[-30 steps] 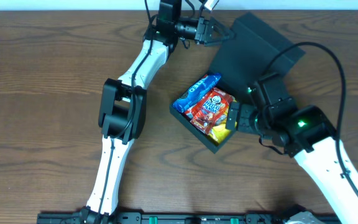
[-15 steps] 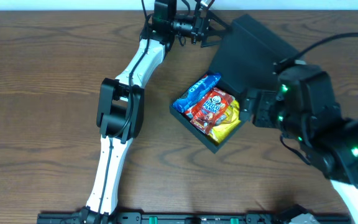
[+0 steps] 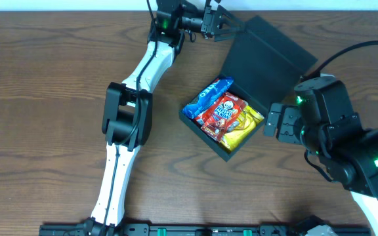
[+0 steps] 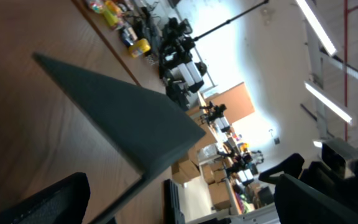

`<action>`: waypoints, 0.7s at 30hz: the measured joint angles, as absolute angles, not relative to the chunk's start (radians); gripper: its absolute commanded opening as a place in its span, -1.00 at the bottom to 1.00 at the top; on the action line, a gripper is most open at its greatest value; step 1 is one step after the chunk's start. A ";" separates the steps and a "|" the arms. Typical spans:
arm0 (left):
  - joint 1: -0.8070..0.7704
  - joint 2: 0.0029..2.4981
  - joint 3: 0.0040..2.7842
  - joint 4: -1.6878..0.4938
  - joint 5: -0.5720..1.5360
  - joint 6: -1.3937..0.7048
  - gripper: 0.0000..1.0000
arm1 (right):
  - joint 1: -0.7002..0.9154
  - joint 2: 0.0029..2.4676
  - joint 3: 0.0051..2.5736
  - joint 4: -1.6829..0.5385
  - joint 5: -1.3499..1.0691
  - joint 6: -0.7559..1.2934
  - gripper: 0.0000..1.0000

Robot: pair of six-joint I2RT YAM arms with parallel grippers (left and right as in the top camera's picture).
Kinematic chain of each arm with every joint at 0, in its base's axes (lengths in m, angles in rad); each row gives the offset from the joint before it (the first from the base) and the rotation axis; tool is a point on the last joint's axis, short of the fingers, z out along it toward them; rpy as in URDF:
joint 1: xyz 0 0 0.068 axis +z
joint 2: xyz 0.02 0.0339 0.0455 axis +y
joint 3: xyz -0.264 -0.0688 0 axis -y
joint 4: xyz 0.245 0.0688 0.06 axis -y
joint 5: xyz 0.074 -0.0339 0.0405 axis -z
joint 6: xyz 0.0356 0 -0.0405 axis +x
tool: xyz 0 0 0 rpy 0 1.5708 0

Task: Pack container
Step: 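Let the lid drop shut and lift the left gripper away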

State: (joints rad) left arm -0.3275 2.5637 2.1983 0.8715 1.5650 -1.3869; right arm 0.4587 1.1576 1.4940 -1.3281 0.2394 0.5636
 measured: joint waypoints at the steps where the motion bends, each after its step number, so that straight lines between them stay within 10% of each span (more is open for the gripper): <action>1: -0.329 2.564 2.198 0.942 1.565 -1.425 0.91 | 0.459 1.158 1.494 -1.328 0.245 0.567 0.99; 8: -0.355 2.564 2.199 1.548 1.570 -1.837 0.91 | 0.459 1.158 1.494 -1.343 0.310 0.599 0.98; 21: -0.320 2.564 2.186 1.562 1.572 -2.023 0.92 | 0.459 1.158 1.494 -1.365 0.331 0.618 0.98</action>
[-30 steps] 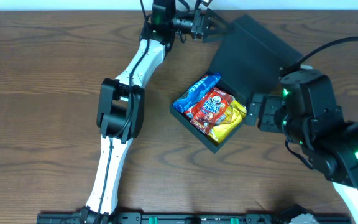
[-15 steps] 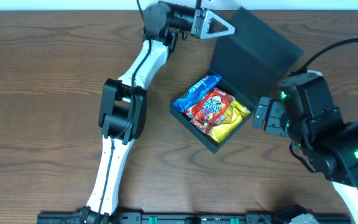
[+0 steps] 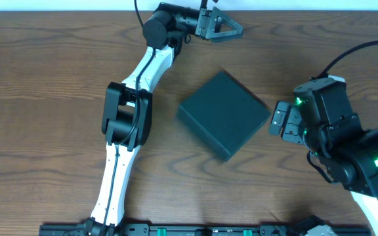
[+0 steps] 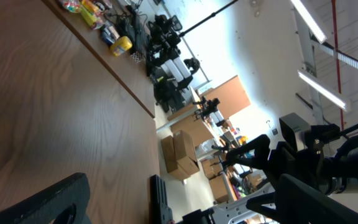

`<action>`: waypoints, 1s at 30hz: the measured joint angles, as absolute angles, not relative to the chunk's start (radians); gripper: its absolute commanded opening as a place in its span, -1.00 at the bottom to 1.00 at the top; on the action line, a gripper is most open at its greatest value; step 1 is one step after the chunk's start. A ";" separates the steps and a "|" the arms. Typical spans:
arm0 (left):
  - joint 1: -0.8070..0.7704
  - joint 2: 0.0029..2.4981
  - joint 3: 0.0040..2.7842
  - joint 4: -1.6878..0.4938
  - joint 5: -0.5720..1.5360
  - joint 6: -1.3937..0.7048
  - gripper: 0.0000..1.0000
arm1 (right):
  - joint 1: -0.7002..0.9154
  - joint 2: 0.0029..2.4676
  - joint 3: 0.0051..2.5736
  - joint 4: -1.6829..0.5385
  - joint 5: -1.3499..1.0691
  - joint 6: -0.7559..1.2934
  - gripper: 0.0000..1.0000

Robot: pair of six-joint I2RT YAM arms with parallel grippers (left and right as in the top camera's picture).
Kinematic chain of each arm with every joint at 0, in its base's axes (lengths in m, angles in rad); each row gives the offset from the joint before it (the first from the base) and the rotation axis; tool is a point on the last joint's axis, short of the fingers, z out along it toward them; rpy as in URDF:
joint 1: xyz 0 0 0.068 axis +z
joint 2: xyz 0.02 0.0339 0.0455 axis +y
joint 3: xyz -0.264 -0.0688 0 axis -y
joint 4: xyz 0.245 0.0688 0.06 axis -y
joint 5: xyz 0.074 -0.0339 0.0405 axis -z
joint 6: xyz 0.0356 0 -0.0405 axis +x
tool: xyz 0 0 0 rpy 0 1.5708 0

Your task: Pack container

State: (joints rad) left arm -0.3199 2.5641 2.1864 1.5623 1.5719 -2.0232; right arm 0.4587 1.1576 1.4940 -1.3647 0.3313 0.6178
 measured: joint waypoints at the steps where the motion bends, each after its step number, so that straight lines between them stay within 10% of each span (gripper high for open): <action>1: -0.319 2.564 2.186 1.562 1.572 -2.023 0.92 | 0.459 1.158 1.494 -1.365 0.332 0.618 0.99; 15: -0.142 2.565 2.383 1.534 1.574 -2.023 0.92 | 0.459 1.164 1.494 -1.361 0.329 0.618 0.99; 30: -0.077 2.564 2.982 0.426 1.520 -1.647 0.93 | 0.459 1.212 1.495 -1.323 0.325 0.617 0.99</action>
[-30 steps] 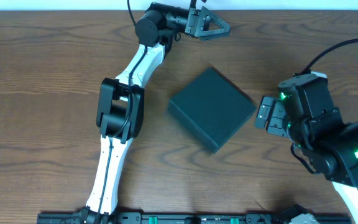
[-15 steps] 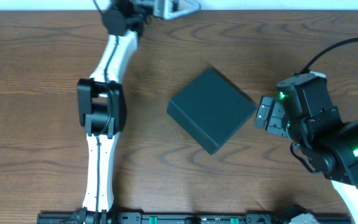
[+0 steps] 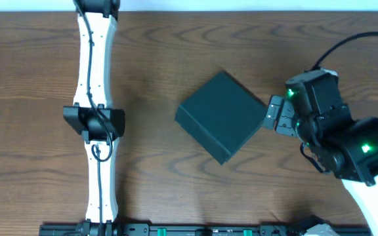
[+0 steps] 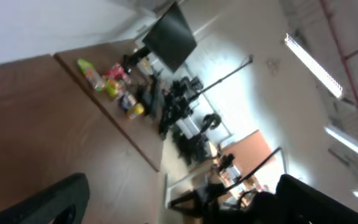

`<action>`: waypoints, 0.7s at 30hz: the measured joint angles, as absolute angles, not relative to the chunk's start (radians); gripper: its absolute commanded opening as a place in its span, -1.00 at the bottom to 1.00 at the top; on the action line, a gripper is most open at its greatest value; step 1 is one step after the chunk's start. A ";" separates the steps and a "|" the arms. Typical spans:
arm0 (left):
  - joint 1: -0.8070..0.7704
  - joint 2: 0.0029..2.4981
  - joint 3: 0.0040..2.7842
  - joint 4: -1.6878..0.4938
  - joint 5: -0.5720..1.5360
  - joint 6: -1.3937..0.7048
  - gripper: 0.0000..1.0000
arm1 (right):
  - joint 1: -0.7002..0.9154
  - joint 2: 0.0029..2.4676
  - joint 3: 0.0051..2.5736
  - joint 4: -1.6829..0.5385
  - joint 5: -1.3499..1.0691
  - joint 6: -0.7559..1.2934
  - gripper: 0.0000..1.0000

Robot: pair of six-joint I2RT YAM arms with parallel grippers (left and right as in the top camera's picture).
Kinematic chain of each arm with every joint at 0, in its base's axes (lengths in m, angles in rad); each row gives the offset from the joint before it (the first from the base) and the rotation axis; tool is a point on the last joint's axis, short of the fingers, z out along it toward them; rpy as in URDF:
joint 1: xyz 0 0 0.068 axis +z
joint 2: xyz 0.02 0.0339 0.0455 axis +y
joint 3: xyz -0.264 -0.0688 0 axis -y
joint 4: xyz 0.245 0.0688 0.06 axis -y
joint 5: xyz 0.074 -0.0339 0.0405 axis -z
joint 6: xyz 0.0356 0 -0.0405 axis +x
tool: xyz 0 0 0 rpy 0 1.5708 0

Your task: Pack container

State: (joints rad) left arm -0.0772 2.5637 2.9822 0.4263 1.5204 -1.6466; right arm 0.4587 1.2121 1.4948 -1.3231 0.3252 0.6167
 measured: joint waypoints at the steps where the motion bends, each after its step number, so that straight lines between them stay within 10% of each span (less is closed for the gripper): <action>1: -0.072 2.564 3.000 0.344 1.496 -1.604 0.93 | 0.459 1.218 1.495 -1.323 0.325 0.617 0.98; 21: -0.234 2.483 3.125 -1.264 0.328 -0.314 0.91 | 0.459 1.267 1.490 -1.335 0.331 0.609 0.98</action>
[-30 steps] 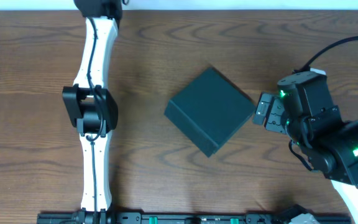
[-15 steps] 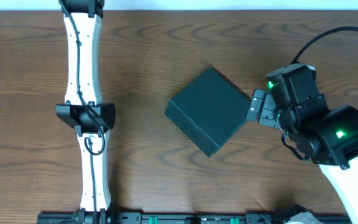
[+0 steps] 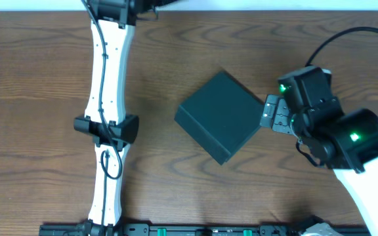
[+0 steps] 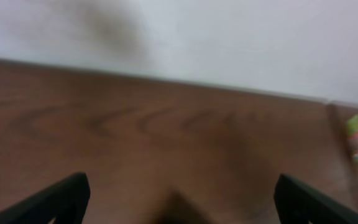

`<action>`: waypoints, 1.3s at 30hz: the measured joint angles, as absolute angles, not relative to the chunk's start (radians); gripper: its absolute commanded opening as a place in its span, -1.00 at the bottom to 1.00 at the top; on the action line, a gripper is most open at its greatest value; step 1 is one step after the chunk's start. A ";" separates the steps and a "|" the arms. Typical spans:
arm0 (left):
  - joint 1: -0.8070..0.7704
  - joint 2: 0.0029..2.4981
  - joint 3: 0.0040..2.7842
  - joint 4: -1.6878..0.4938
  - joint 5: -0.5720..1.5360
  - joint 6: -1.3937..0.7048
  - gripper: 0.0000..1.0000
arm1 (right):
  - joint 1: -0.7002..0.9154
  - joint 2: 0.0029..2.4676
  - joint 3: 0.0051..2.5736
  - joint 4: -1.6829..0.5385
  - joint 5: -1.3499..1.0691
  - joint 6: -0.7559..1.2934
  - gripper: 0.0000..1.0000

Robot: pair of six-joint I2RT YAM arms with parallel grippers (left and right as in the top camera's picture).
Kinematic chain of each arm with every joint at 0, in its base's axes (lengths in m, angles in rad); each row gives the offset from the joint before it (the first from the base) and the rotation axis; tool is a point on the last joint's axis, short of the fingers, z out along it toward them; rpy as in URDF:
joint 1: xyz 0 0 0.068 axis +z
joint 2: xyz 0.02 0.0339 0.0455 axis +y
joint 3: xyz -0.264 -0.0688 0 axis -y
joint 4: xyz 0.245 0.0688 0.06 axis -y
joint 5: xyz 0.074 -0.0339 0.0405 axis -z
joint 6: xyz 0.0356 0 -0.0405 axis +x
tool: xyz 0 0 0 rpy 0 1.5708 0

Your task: Pack container

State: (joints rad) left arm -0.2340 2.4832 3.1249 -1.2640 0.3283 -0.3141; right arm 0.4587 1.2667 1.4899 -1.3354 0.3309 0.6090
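The black box [image 3: 222, 118] lies shut in the middle of the table, turned like a diamond, so its contents are hidden. My left arm [image 3: 107, 124] reaches up the left side, and its gripper is beyond the top edge of the overhead view. The left wrist view shows the left gripper [image 4: 179, 208] open, fingertips [image 4: 61, 199] wide apart over bare wood with nothing between them. My right gripper [image 3: 271, 115] sits just off the box's right corner, pointing at it; its fingers are too hidden to judge.
The wooden table [image 3: 44, 78] ends at a white wall [image 4: 197, 37] at its far edge. A few small colourful items show blurred at the right of the left wrist view. The right arm's bulky body [image 3: 346, 141] fills the table's right side.
The left arm has shifted slightly right, and its wrist camera now faces the table's far edge and the wall instead of the room. The right gripper sits a little closer to the box.
The box first stood open with snack packets inside, my left gripper at the raised lid. Then the lid was down and the left gripper was open behind the box. After that the left arm stretched to the table's far edge, where it remains.
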 measured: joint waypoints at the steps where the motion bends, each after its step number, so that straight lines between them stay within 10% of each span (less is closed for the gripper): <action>1: -0.239 2.468 3.126 -1.313 0.308 -0.278 0.91 | 0.459 1.284 1.485 -1.339 0.330 0.609 0.99; 19: -0.213 2.317 3.109 -1.611 0.199 0.004 0.91 | 0.569 1.419 1.317 -1.258 0.329 0.751 0.99; 39: -0.180 2.113 2.259 -1.467 0.139 0.113 0.91 | 0.968 1.418 1.182 -1.260 0.242 1.133 0.99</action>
